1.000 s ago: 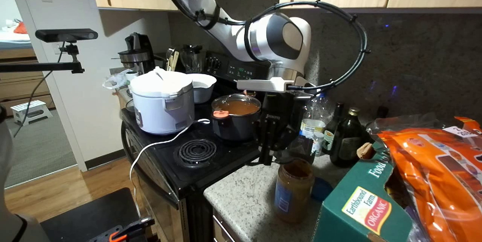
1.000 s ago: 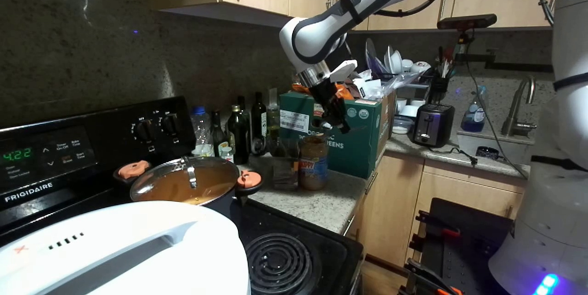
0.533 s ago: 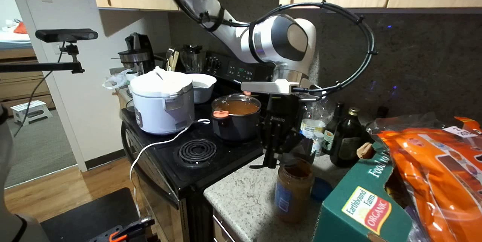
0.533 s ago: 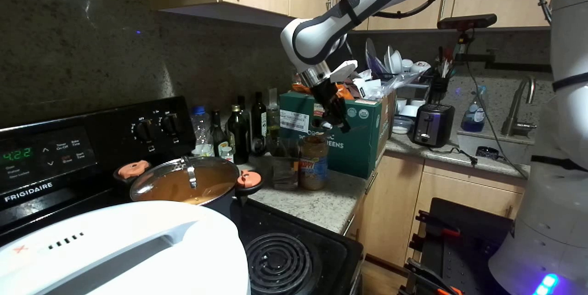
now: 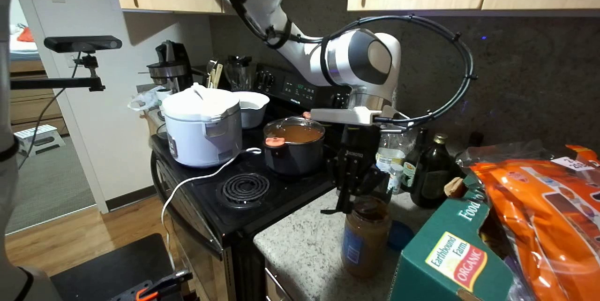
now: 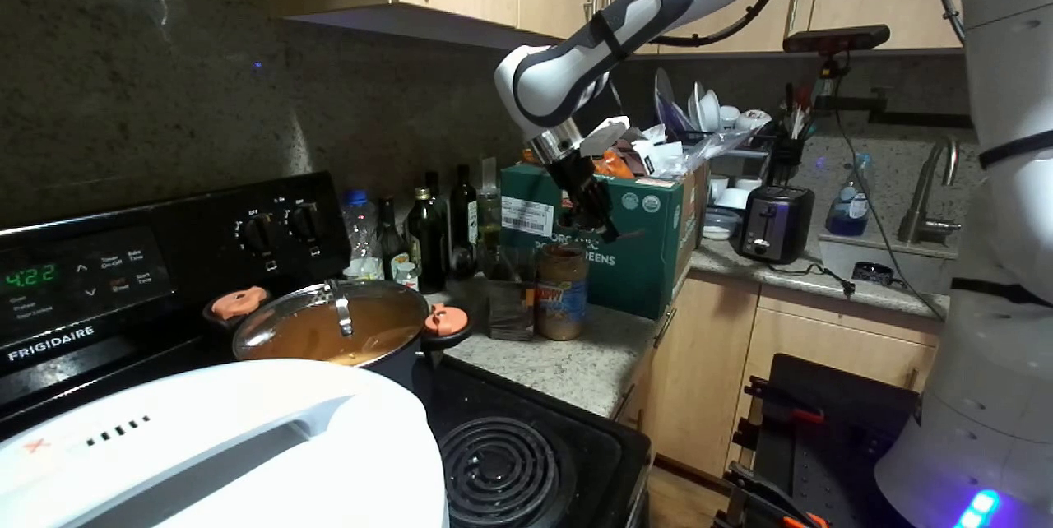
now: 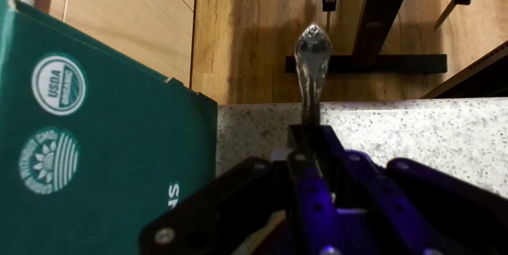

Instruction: Put the silver spoon in the container of peanut butter

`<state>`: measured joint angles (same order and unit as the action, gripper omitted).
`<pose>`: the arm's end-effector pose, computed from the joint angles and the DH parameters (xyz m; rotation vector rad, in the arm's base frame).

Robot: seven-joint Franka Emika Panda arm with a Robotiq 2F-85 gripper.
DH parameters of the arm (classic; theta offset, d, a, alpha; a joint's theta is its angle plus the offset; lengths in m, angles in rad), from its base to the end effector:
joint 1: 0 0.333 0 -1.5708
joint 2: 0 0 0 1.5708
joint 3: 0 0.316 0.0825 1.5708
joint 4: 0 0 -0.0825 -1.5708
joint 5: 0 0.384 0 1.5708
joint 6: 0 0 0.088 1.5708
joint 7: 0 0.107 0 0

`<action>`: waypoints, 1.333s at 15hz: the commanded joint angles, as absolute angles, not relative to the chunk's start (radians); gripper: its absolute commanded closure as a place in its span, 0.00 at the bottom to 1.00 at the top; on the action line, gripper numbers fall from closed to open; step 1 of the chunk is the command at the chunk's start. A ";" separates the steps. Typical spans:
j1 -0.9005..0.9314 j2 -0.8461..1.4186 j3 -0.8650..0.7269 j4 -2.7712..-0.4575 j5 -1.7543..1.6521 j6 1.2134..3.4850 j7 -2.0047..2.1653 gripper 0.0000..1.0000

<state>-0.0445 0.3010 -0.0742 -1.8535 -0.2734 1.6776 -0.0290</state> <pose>0.5626 -0.0915 0.3361 2.8093 0.0057 -0.7109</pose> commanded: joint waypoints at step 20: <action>-0.051 0.487 -0.074 -1.608 -0.306 1.508 -0.066 0.95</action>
